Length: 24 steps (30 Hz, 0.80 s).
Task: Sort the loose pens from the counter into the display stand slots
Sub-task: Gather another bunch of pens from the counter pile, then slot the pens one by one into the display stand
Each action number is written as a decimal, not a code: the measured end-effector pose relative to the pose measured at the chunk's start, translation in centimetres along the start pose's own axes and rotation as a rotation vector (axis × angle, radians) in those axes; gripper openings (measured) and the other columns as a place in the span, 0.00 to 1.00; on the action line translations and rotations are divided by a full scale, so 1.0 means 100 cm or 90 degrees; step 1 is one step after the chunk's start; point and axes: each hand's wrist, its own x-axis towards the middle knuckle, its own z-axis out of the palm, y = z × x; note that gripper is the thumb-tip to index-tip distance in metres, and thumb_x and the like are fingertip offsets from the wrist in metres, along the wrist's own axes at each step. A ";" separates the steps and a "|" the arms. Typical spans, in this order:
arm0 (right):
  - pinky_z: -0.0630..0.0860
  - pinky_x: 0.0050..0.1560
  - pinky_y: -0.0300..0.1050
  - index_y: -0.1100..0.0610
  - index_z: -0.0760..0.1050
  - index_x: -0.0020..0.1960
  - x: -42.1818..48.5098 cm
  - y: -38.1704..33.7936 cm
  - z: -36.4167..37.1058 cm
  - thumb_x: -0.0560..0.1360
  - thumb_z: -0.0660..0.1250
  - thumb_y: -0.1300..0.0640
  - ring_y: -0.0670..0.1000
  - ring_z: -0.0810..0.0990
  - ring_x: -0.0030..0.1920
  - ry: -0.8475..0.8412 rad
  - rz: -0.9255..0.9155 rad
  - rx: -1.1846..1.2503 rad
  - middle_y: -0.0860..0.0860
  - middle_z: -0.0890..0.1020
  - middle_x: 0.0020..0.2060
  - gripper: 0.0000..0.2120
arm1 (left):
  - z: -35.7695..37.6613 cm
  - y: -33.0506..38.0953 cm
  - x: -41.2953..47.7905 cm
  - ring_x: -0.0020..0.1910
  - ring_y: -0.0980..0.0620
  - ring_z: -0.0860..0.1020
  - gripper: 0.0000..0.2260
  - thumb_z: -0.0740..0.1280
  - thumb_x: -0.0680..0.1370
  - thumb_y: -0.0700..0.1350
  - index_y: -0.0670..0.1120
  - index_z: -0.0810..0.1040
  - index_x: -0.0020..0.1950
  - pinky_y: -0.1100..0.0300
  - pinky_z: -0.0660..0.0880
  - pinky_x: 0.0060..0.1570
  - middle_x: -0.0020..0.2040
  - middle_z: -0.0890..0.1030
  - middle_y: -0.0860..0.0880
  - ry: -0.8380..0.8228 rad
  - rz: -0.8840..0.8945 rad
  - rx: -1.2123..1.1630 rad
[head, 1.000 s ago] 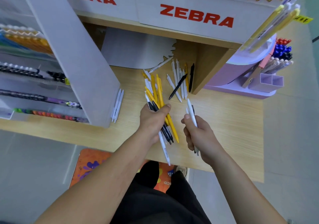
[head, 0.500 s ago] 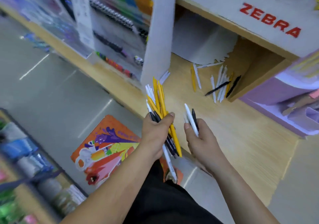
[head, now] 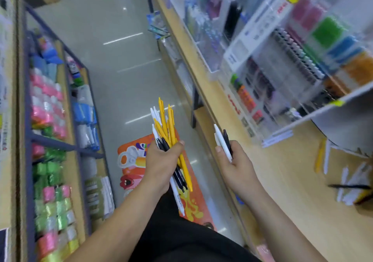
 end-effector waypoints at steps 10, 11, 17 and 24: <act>0.66 0.27 0.35 0.58 0.66 0.45 0.127 -0.106 0.105 0.84 0.62 0.47 0.44 0.65 0.28 -0.006 -0.007 -0.027 0.52 0.67 0.34 0.16 | -0.068 0.107 0.168 0.35 0.57 0.80 0.07 0.77 0.76 0.45 0.48 0.80 0.46 0.63 0.75 0.37 0.35 0.81 0.56 -0.008 0.084 0.061; 0.65 0.27 0.35 0.59 0.66 0.46 0.139 -0.118 0.111 0.84 0.62 0.47 0.44 0.64 0.28 -0.006 -0.011 -0.029 0.53 0.67 0.34 0.16 | -0.071 0.114 0.181 0.34 0.57 0.79 0.07 0.77 0.77 0.45 0.48 0.79 0.46 0.63 0.75 0.37 0.35 0.81 0.56 -0.015 0.082 0.057; 0.66 0.28 0.34 0.50 0.65 0.42 0.223 -0.176 0.131 0.84 0.63 0.49 0.43 0.67 0.27 0.006 -0.053 -0.014 0.50 0.69 0.32 0.13 | -0.073 0.154 0.259 0.29 0.57 0.75 0.09 0.76 0.77 0.44 0.49 0.76 0.45 0.59 0.74 0.35 0.30 0.76 0.58 -0.004 0.045 0.059; 0.68 0.28 0.40 0.43 0.64 0.40 0.366 -0.240 0.148 0.84 0.63 0.50 0.41 0.69 0.26 -0.076 -0.113 -0.011 0.40 0.69 0.26 0.14 | -0.050 0.206 0.354 0.32 0.53 0.76 0.09 0.76 0.77 0.41 0.41 0.78 0.51 0.60 0.76 0.34 0.36 0.78 0.46 0.022 0.045 0.064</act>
